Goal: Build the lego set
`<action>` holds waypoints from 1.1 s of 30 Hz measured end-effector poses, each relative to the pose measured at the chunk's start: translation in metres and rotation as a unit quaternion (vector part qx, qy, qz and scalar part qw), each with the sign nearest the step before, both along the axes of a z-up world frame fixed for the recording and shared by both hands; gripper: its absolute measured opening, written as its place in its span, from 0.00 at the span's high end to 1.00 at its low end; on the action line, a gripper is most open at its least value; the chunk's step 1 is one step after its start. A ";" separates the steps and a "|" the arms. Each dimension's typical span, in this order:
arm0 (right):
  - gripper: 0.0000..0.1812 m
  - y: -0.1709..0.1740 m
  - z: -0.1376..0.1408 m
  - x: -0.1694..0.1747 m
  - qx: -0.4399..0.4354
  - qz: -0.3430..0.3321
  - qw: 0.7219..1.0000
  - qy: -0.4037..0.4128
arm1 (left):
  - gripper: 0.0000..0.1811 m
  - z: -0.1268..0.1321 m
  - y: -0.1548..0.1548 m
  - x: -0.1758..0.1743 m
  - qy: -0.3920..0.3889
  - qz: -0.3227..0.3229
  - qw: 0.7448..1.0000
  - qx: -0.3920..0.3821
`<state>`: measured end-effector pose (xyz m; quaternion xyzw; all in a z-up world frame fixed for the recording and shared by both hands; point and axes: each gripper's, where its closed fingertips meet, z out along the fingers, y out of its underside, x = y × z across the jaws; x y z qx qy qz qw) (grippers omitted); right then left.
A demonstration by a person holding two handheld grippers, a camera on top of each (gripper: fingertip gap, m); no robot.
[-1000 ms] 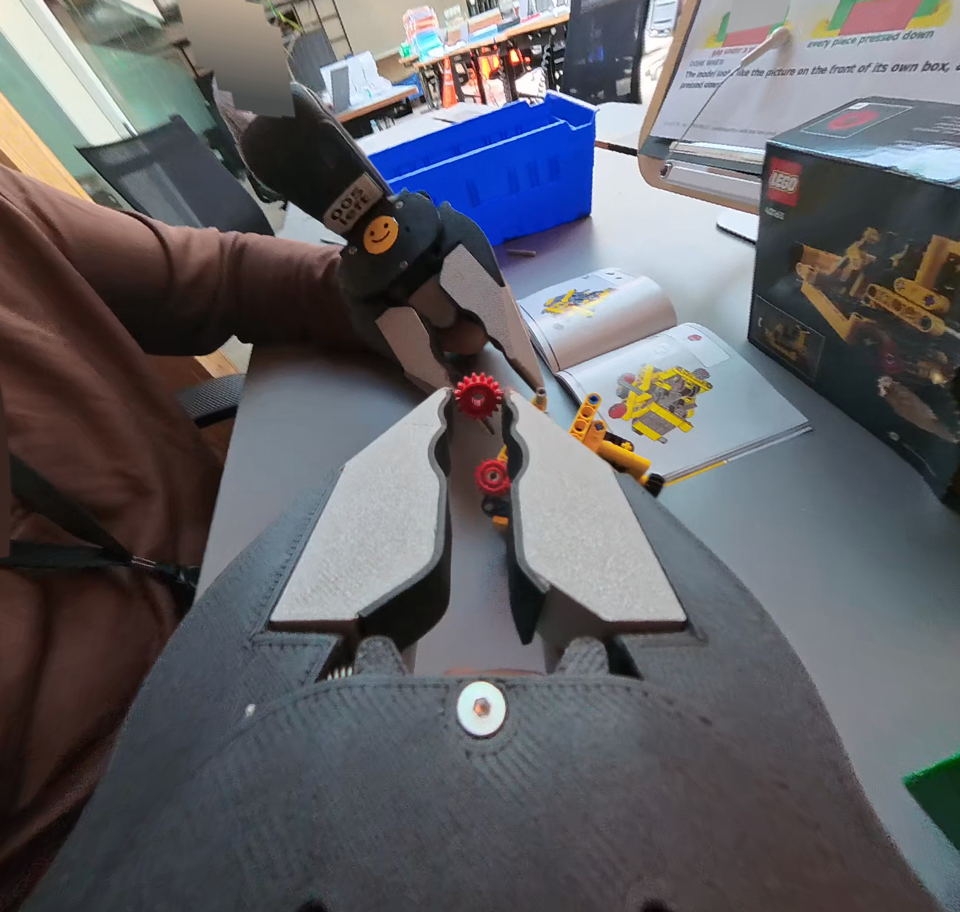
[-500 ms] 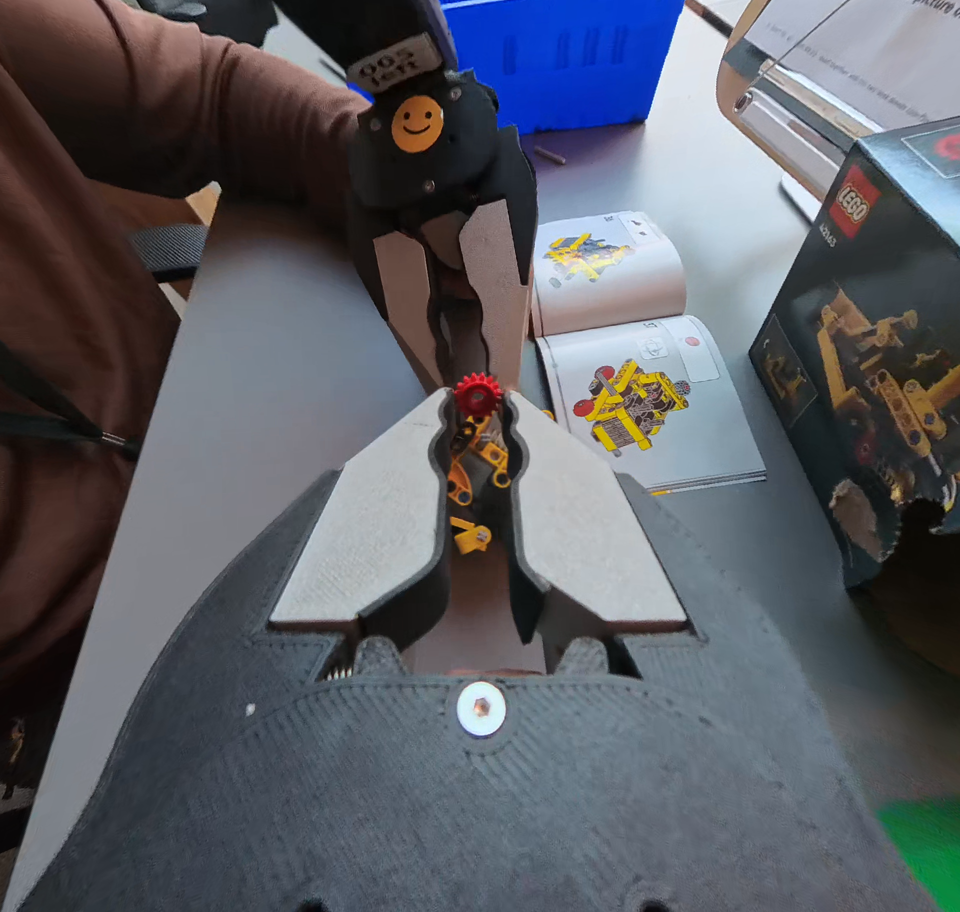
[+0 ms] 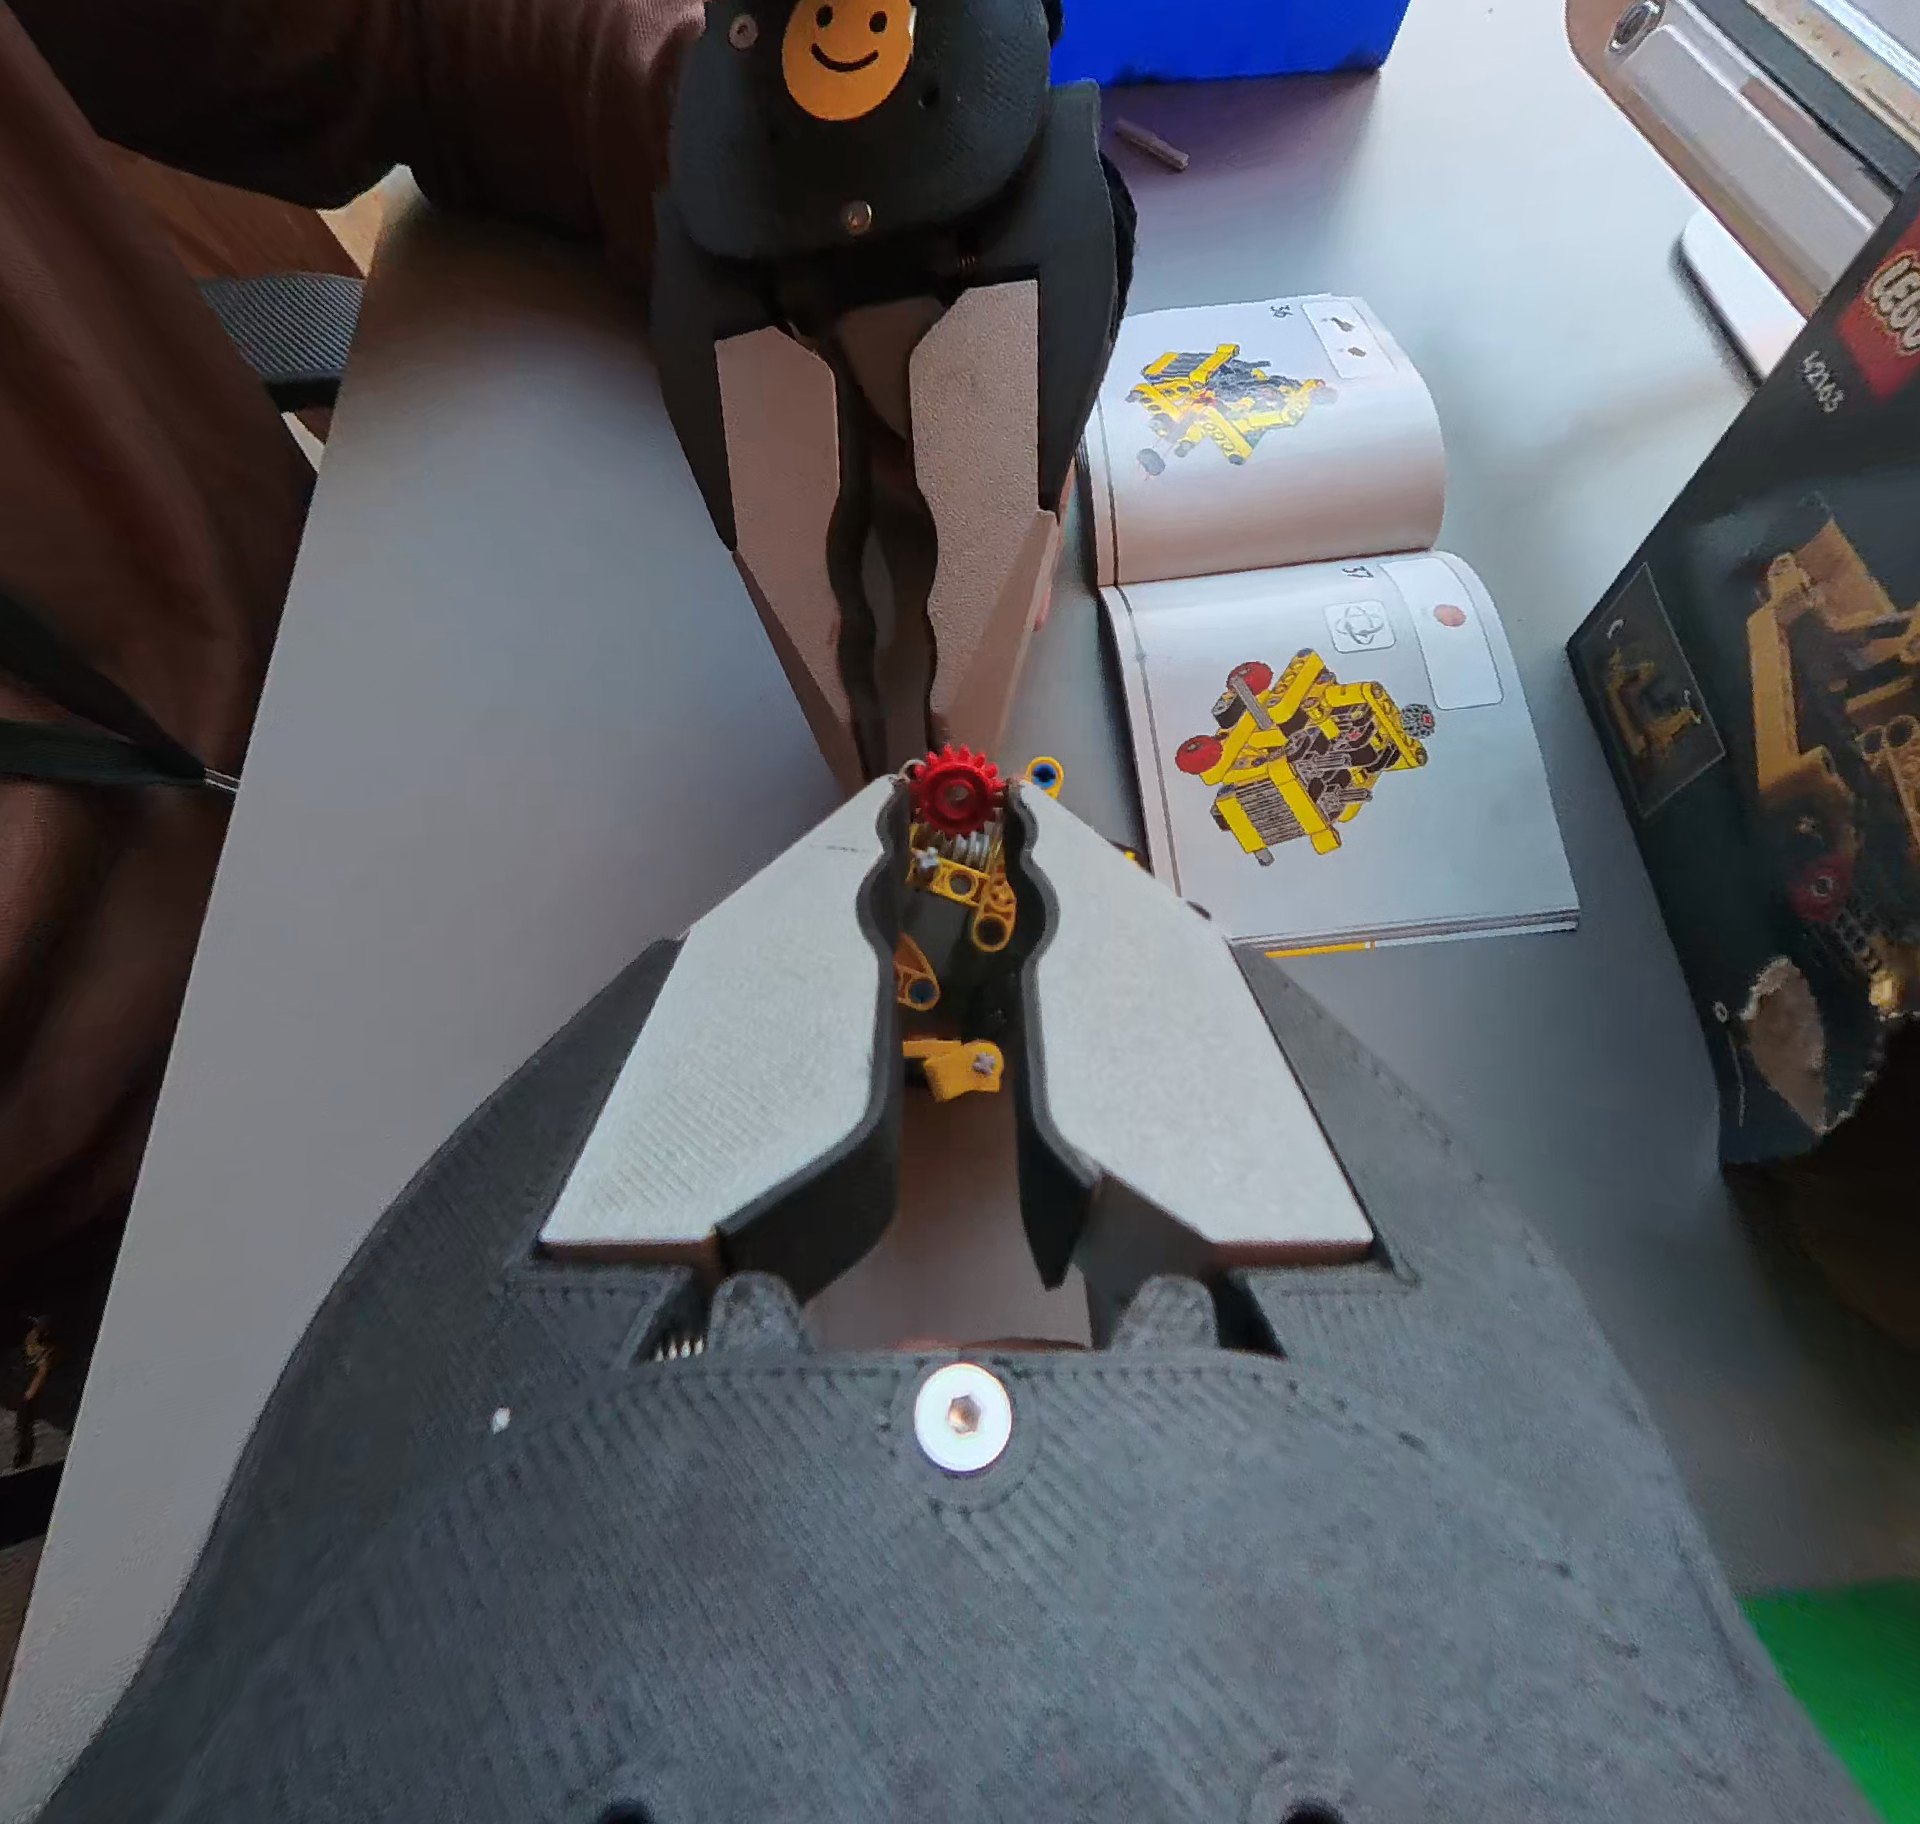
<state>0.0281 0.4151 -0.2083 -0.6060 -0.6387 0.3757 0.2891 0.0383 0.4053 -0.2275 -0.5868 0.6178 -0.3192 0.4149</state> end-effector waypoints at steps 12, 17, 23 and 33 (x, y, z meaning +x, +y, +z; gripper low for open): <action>0.92 -0.018 0.001 0.000 0.102 0.014 0.994 -0.034 | 0.97 -0.006 -0.008 0.005 0.022 -0.008 0.998 0.054; 0.92 -0.022 -0.004 0.003 0.126 0.018 0.991 -0.039 | 0.97 -0.007 -0.007 0.005 0.026 -0.002 0.998 0.064; 0.92 -0.018 -0.007 0.001 0.181 0.005 0.982 -0.053 | 0.98 -0.008 -0.006 0.005 0.029 -0.002 0.998 0.058; 0.92 -0.010 -0.004 0.005 0.147 -0.016 0.989 -0.031 | 0.95 -0.019 -0.001 0.004 0.065 0.015 0.996 0.068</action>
